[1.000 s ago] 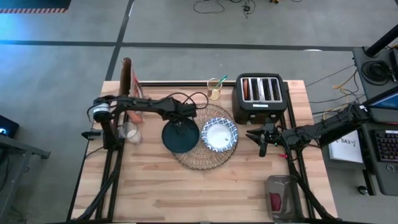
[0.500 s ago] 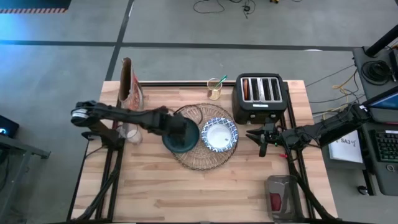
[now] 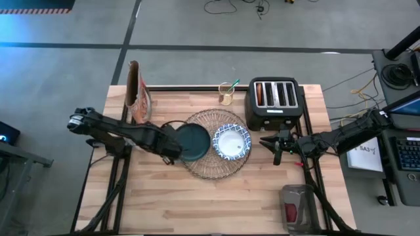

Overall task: Arrange a breakfast setting
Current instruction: Put the transparent cup of milk to the top of the black plate on the brown placemat

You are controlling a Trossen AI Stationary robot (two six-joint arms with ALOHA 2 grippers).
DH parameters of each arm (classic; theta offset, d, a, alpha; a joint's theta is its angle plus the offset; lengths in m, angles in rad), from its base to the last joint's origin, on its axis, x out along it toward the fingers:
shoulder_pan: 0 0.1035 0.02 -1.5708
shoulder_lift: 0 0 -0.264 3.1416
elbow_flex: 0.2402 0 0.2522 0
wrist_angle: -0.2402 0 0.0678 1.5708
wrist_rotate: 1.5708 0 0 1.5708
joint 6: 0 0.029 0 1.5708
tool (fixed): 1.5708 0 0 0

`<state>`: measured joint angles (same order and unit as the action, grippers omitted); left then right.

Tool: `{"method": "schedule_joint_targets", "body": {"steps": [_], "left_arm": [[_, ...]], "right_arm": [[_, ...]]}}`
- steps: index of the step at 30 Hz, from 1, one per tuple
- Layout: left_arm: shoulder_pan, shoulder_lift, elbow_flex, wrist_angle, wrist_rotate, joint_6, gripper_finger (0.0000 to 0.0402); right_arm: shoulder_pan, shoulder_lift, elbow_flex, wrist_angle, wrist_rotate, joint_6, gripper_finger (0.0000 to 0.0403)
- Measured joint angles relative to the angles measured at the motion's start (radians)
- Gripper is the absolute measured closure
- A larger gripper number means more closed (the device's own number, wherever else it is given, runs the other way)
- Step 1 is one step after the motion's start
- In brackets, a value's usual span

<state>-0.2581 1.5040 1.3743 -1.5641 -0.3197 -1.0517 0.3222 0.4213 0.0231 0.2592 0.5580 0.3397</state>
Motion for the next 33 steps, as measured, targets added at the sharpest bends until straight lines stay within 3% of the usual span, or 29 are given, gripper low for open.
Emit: {"method": "schedule_joint_targets", "body": {"steps": [7,15,28,33], "left_arm": [[-0.017,-0.078,-0.108,-0.008,0.069,-0.113,0.0237],[-0.016,-0.215,-0.267,-0.007,0.071,-0.199,0.0237],[-0.015,-0.283,-0.460,0.045,0.036,-0.187,0.0237],[-0.012,-0.280,-0.478,0.104,0.014,-0.120,0.0253]], "right_arm": [[0.000,0.000,0.000,0.000,0.000,0.000,0.0323],[0.000,0.000,0.000,0.000,0.000,0.000,0.0323],[0.000,0.000,0.000,0.000,0.000,0.000,0.0323],[0.000,0.000,0.000,0.000,0.000,0.000,0.0323]]}}
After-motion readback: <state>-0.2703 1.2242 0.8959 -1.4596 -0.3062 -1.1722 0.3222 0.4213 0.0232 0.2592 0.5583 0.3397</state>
